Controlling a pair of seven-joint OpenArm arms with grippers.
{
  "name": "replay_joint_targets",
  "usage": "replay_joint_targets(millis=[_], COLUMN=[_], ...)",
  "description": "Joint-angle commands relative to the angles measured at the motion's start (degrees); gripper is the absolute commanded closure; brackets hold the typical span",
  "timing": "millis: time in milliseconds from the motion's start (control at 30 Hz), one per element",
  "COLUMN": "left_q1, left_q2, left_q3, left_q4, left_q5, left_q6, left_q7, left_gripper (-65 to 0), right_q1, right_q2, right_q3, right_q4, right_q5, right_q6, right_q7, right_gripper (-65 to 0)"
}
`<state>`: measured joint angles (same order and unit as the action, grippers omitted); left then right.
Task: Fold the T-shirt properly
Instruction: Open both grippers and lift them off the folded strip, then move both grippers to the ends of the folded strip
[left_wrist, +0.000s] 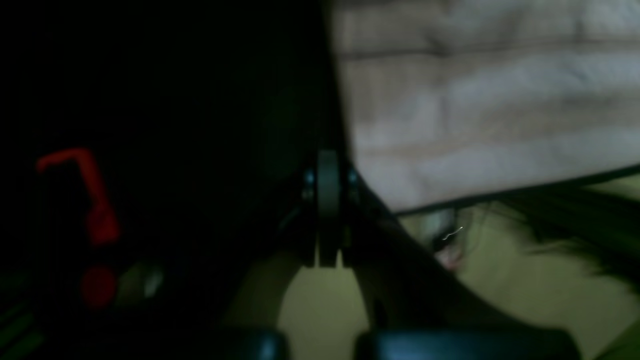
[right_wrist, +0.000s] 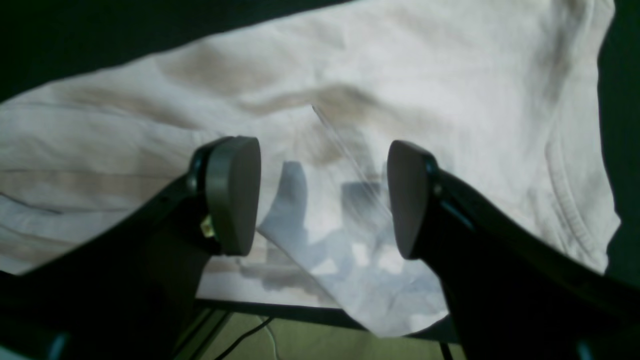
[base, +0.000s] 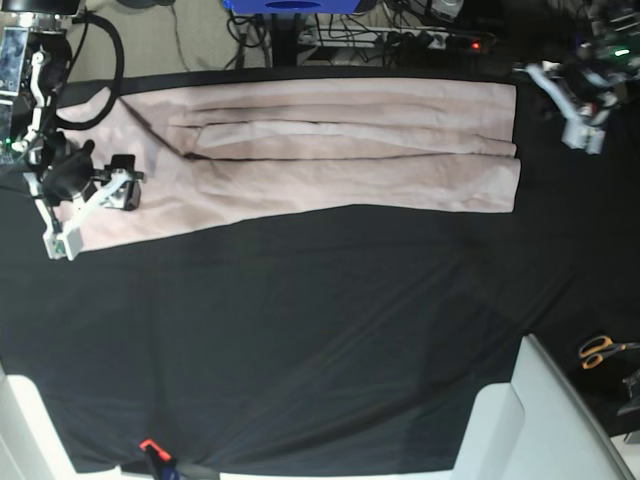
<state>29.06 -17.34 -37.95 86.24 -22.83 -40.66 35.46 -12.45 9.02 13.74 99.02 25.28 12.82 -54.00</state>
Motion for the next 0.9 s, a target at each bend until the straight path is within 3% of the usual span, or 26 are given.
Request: replay_joint_targets(millis=[0,133,300,433,533,667,767,867], left_q1=[0.1,-0.6,-3.3,-5.1,-7.1,-10.8,-14.6,-16.9], left_q2=[-2.0,-4.4,-4.0,-3.4,-2.0,-0.5,-0.9,-1.1], left_q3=[-2.2,-4.4,-4.0,-4.0,-4.0,-3.9,-3.9,-3.2], left_q4=[-0.7,-6.2,-8.2,-8.7,-8.7,-12.4,-19.0,-21.8], left_q5=[-2.1,-6.1,-6.4,-6.6,-6.7,-9.0,-13.7,-13.7], left_q6=[0.7,0.7,0.7,0.7,0.7,0.7,0.7,0.7], left_q7=[-1.0,-1.0,-1.0,-1.0,-1.0,-0.7,4.5,5.3], left_gripper=[0.0,0.0,-0.3,-33.2,-47.4,-50.4,-50.4,-50.4], right_q1=[0.4,0.4,-0.2,-1.4,-2.5,-3.5,-3.7,-3.7], right_q2=[0.7,0.7,0.7,0.8,0.8,0.8,0.8,0.8], right_q3=[0.3,0.4,0.5,0.8,0.8,0.8,0.8,0.8], right_q4=[1.0,1.1,1.1,1.2,1.2,1.1,1.1,1.1], right_q5=[0.3,0.3,0.3,0.3,0.2,0.2,0.2,0.2], right_q6=[0.1,0.1,0.1,0.1,0.1,0.2,0.4,0.5], right_q7=[1.0,1.0,1.0,1.1,3.1,4.9,5.0,5.0], right_gripper=[-38.3,-38.3,-38.3,-38.3,-38.3,-38.3,-38.3,-38.3])
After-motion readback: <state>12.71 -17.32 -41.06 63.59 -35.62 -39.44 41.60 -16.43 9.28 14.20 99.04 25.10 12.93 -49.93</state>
